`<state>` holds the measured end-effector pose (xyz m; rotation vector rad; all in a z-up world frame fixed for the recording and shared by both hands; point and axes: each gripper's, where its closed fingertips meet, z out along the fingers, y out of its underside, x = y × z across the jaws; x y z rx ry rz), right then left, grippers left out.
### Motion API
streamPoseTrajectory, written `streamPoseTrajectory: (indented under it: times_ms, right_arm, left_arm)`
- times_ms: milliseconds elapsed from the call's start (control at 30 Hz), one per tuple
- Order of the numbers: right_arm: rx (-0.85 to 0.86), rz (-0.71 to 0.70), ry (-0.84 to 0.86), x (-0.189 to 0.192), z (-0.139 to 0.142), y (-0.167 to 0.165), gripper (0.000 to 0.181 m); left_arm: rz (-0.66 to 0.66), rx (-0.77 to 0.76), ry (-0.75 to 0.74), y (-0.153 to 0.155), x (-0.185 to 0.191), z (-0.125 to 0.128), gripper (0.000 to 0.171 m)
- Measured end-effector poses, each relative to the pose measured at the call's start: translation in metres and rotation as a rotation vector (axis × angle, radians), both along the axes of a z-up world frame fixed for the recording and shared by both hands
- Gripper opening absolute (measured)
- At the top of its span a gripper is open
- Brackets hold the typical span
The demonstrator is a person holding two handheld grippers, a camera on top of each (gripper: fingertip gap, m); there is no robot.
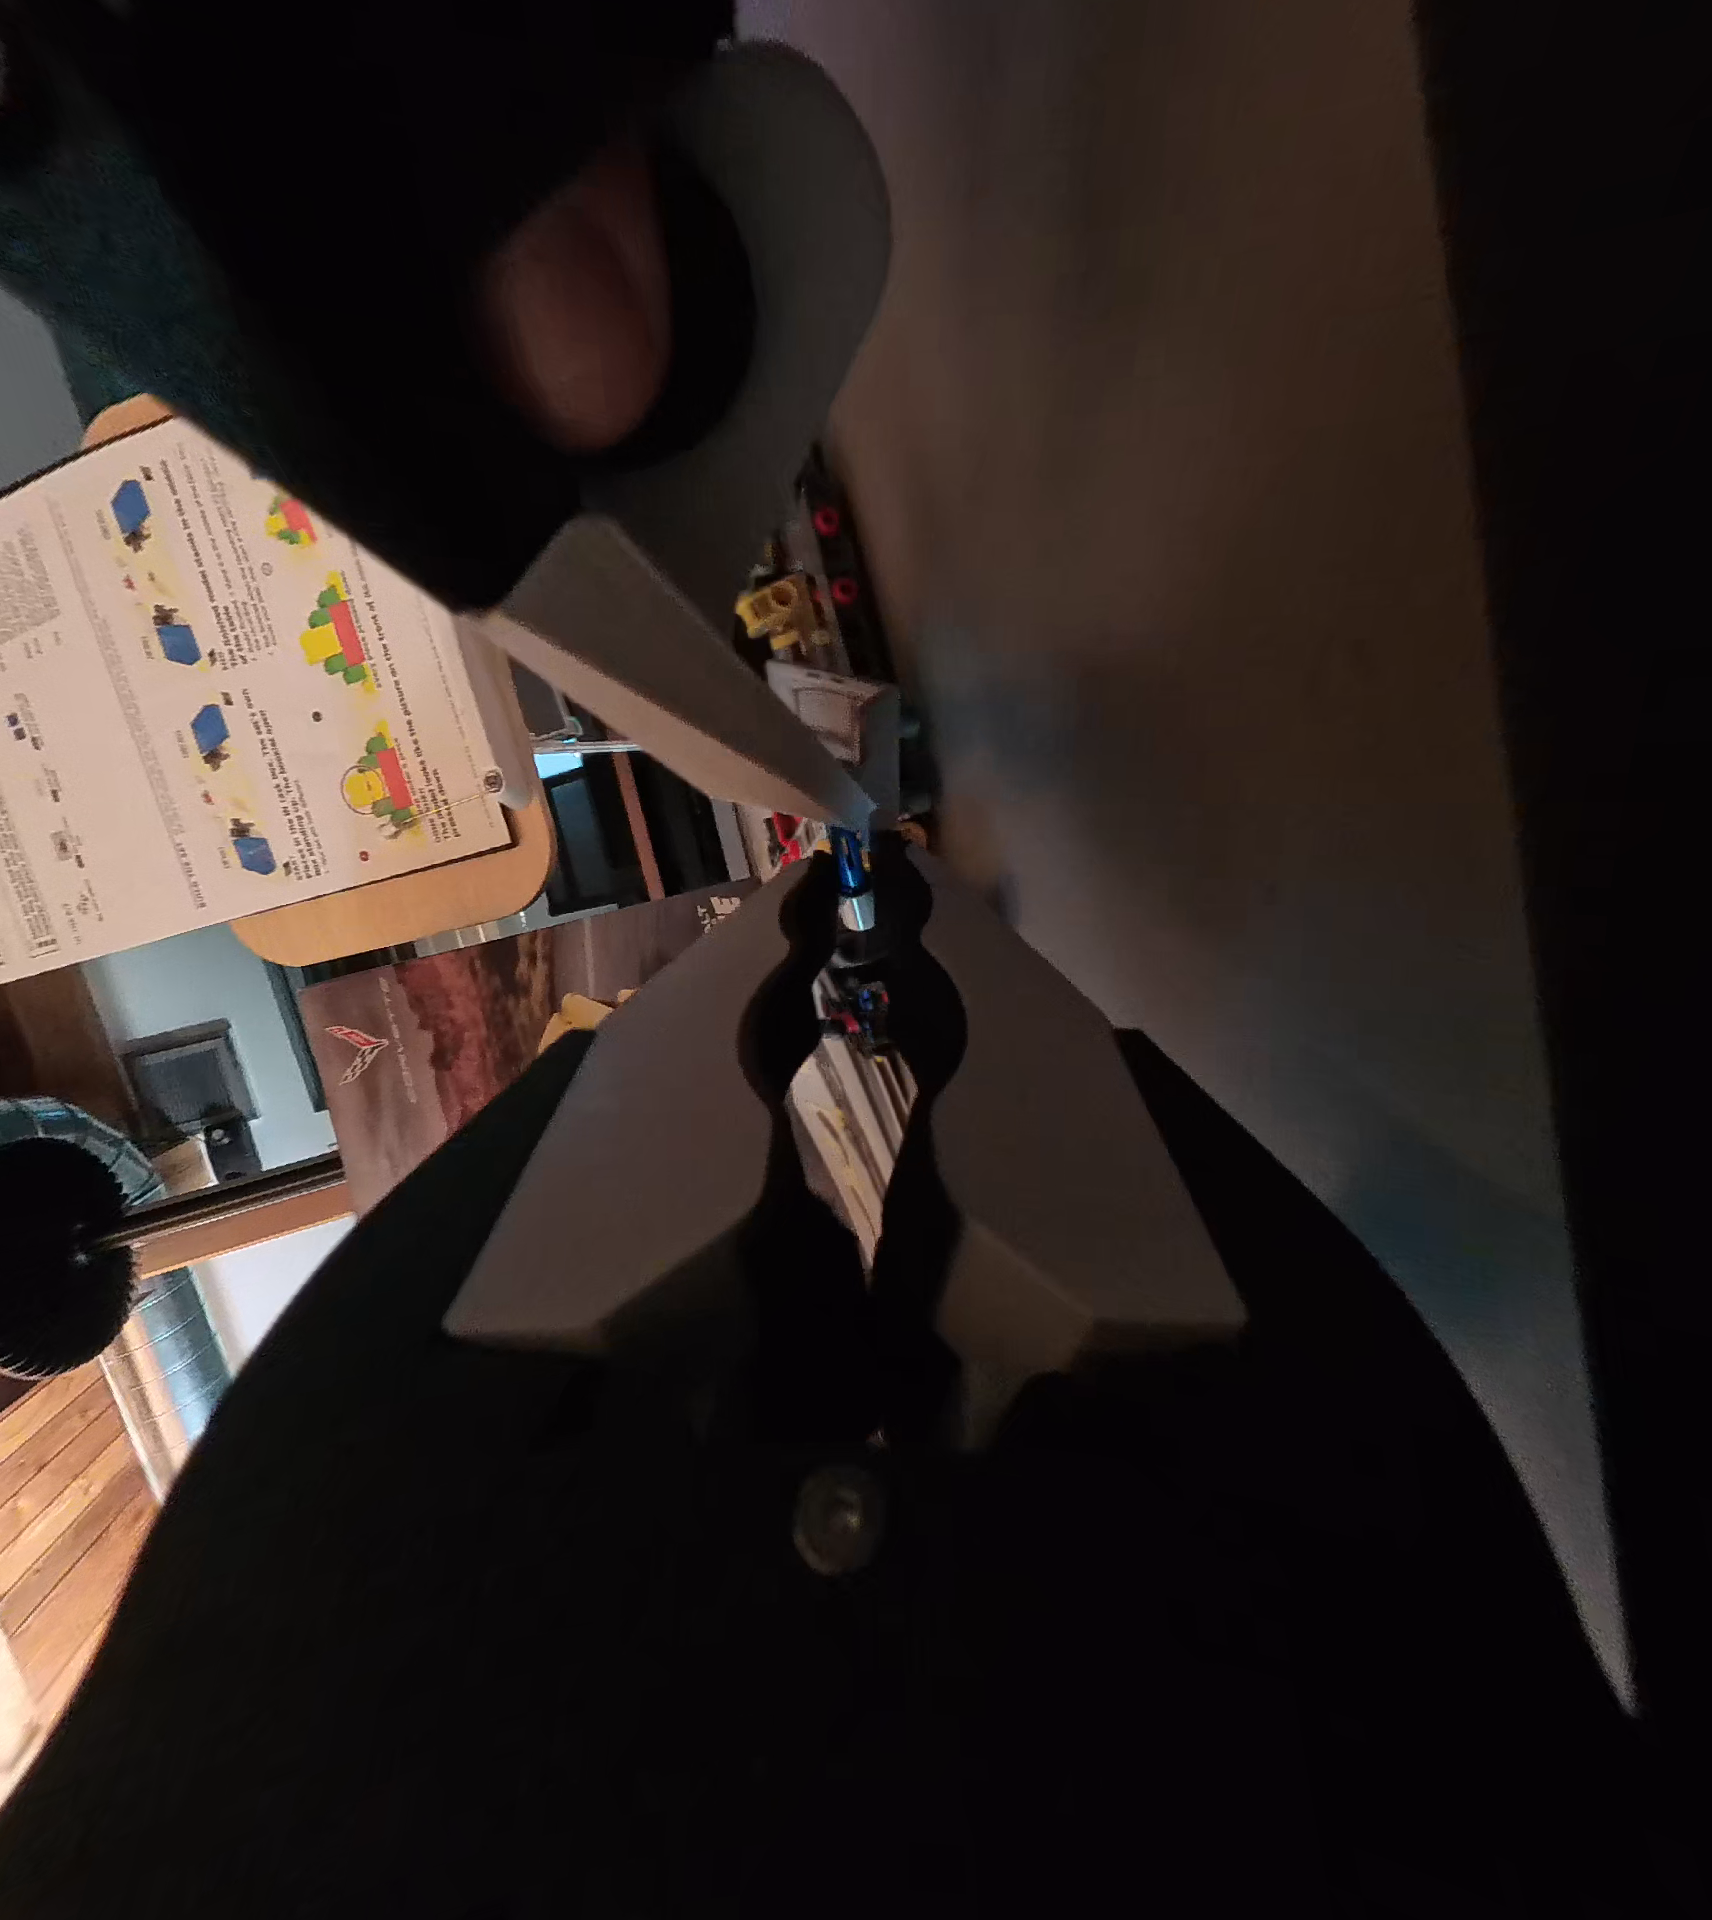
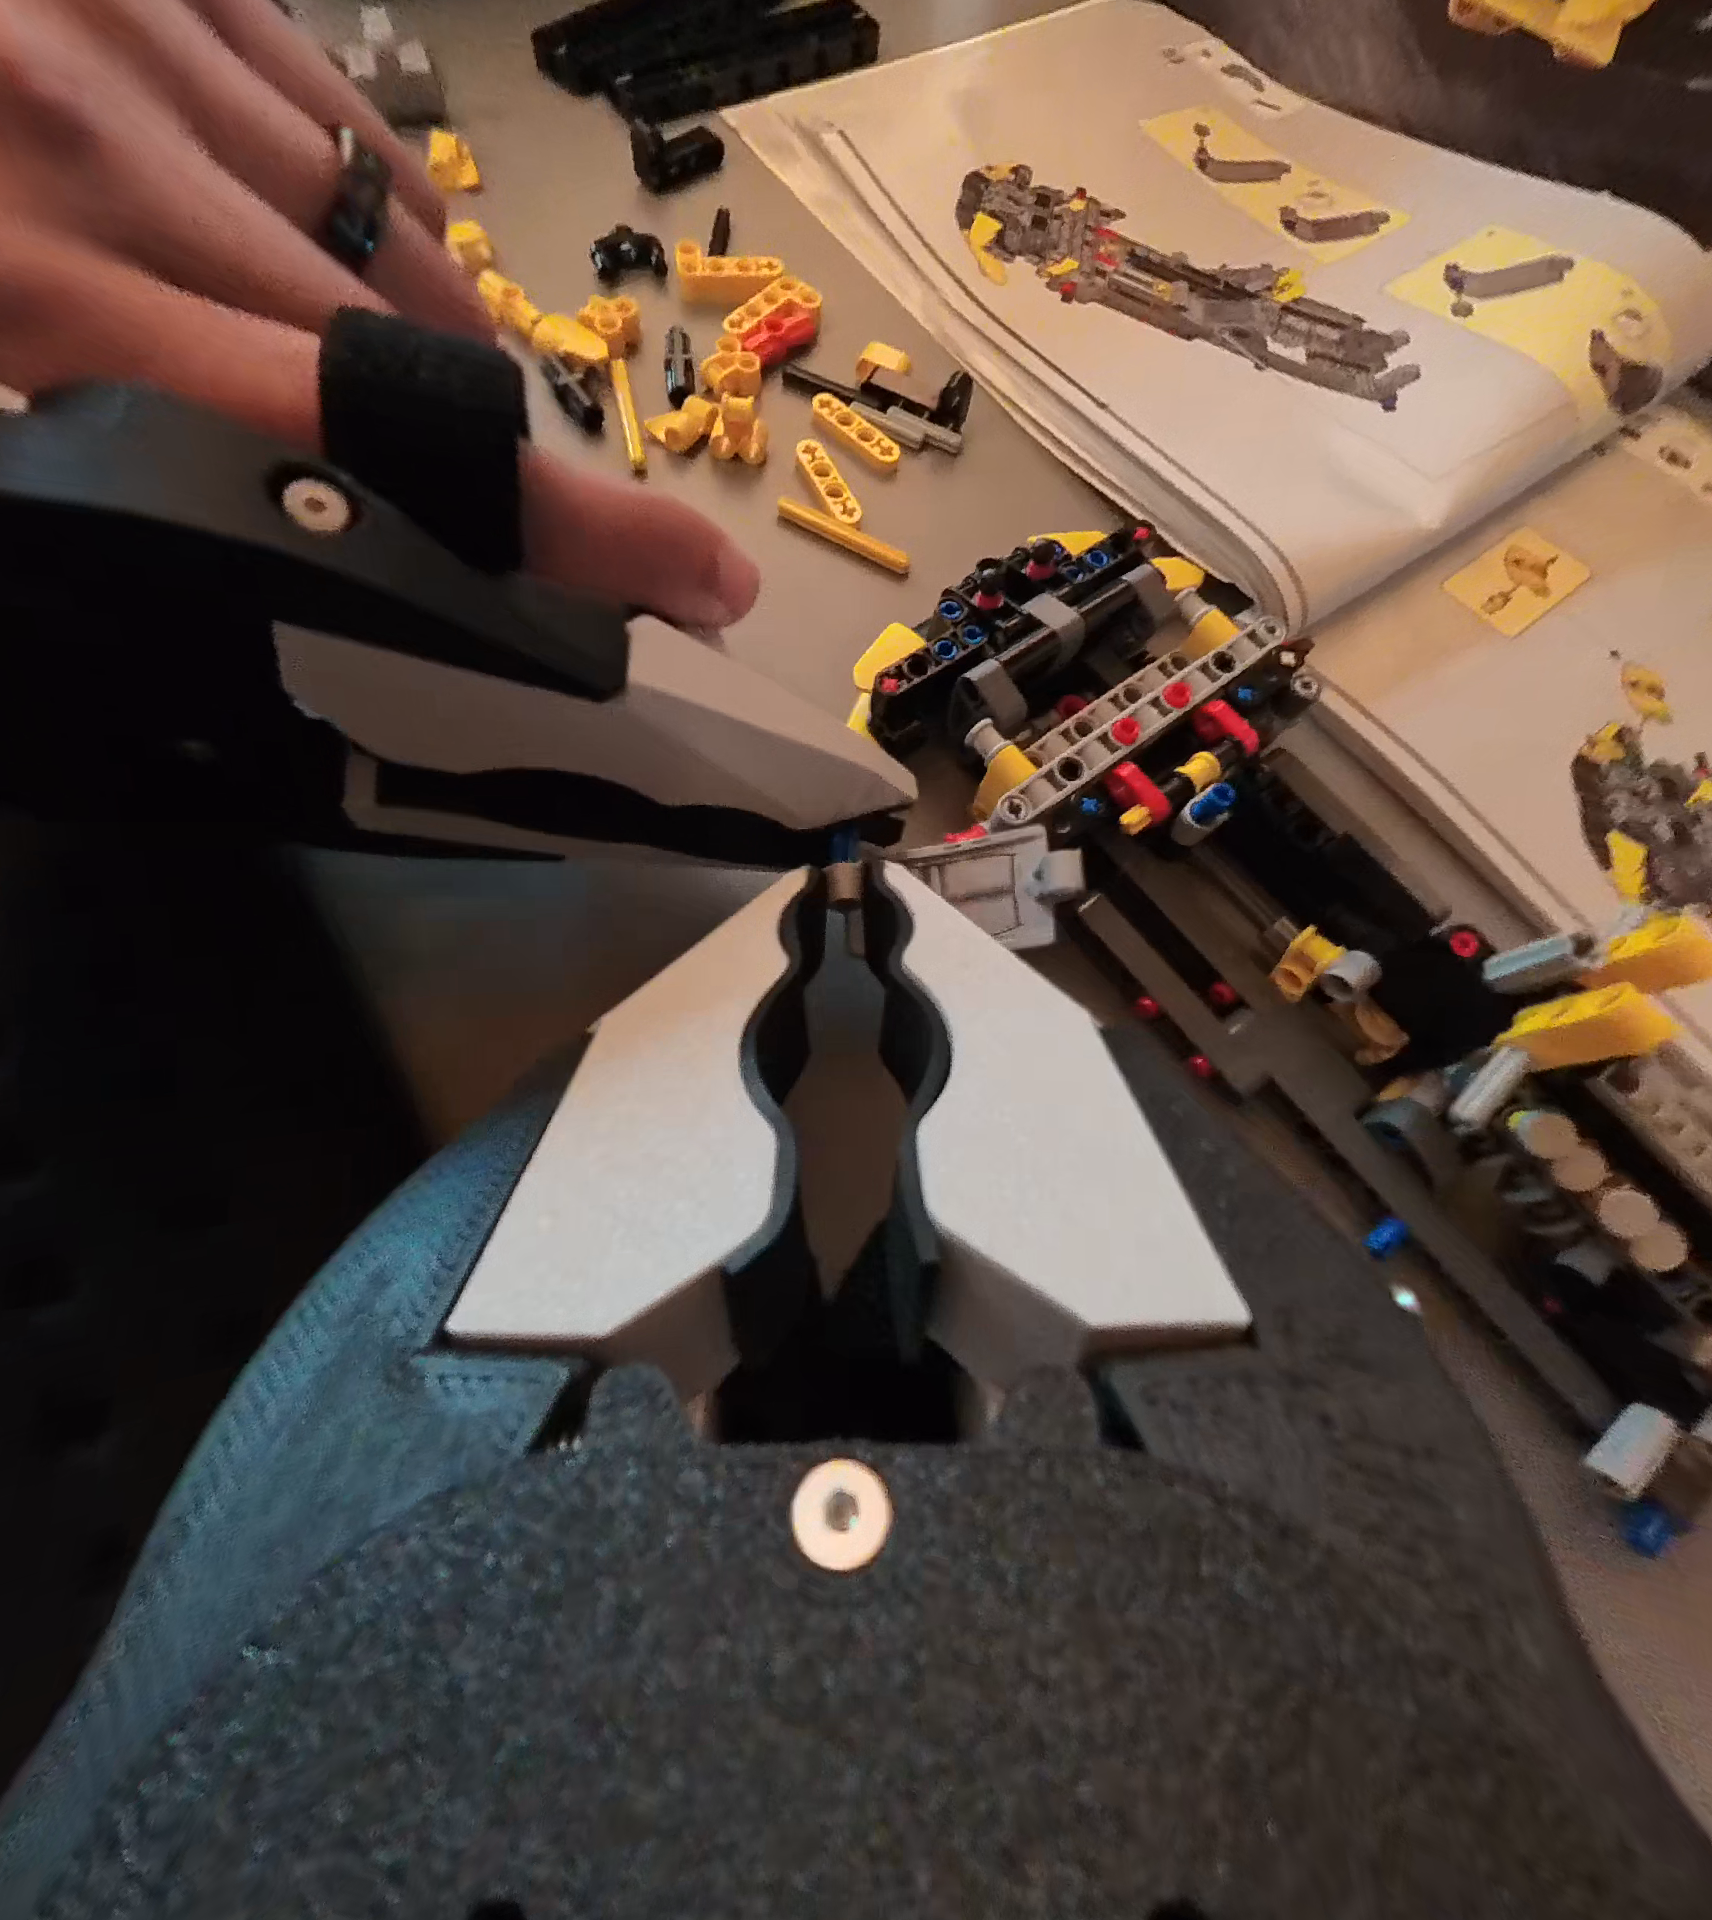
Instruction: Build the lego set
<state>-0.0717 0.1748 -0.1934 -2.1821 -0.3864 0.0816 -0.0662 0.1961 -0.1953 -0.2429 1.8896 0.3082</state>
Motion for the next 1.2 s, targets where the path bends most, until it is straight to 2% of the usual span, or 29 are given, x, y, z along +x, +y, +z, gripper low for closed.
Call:
streamPoseTrajectory:
  times_ms: [267, 367, 533, 733, 1033, 1200]
  right_arm:
    - [-0.025, -0.112, 0.287, 0.002, 0.007, 0.001, 0.007]
    - [-0.038, -0.122, 0.322, 0.002, 0.01, 0.001, 0.007]
    - [-0.032, -0.098, 0.069, 0.002, 0.007, 0.0, 0.006]
    - [0.035, -0.023, -0.101, 0.002, 0.014, -0.001, 0.007]
    - [0.045, -0.019, -0.282, 0.002, 0.008, 0.0, 0.007]
    - [0.041, -0.037, -0.318, 0.002, 0.006, 0.001, 0.007]
  left_arm:
    - [-0.005, 0.103, -0.058, 0.001, 0.001, 0.011, 0.003]
    - [-0.03, 0.178, -0.079, 0.001, 0.0, 0.016, 0.003]
    - [-0.073, 0.205, -0.08, -0.002, -0.002, 0.017, 0.004]
    - [-0.11, 0.191, -0.085, -0.004, -0.002, 0.022, 0.004]
    - [-0.118, 0.186, -0.039, -0.004, -0.003, 0.016, 0.004]
    - [-0.097, 0.18, -0.017, -0.004, -0.003, 0.013, 0.003]
